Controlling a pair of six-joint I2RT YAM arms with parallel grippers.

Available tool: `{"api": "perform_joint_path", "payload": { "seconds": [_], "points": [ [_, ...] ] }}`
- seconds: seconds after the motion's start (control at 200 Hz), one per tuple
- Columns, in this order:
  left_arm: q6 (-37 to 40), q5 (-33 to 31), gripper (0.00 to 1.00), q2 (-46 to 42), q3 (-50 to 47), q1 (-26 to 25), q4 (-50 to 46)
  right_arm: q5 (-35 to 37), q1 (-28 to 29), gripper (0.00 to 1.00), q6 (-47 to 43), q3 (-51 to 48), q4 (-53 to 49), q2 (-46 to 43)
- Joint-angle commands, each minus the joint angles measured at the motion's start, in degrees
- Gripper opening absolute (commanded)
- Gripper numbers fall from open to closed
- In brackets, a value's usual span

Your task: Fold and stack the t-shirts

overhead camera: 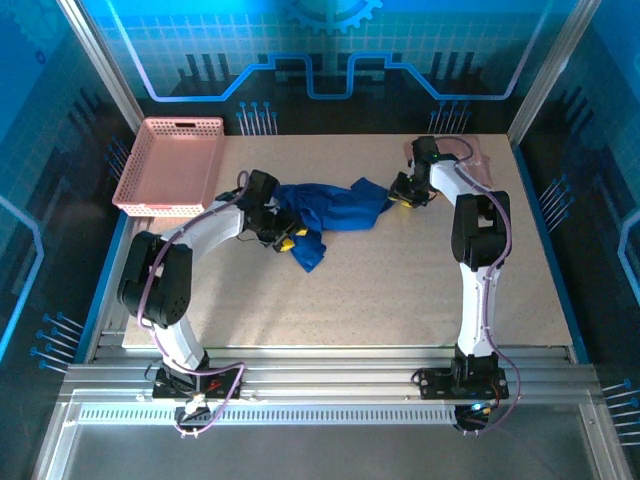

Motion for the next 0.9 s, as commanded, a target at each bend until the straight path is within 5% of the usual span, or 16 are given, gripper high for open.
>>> {"api": "perform_joint_path", "payload": {
  "seconds": [0.0,0.895],
  "points": [
    [0.89,0.07,0.43,2.29,3.2,-0.63,-2.96,0.21,-0.73,0.37,0.76,0.16,0.05,1.09],
    [5.01,-4.16,0.4,8.02,8.43,-0.63,-7.81,-0.23,-0.77,0.37,1.58,-0.47,-0.54,1.67]
  ]
}}
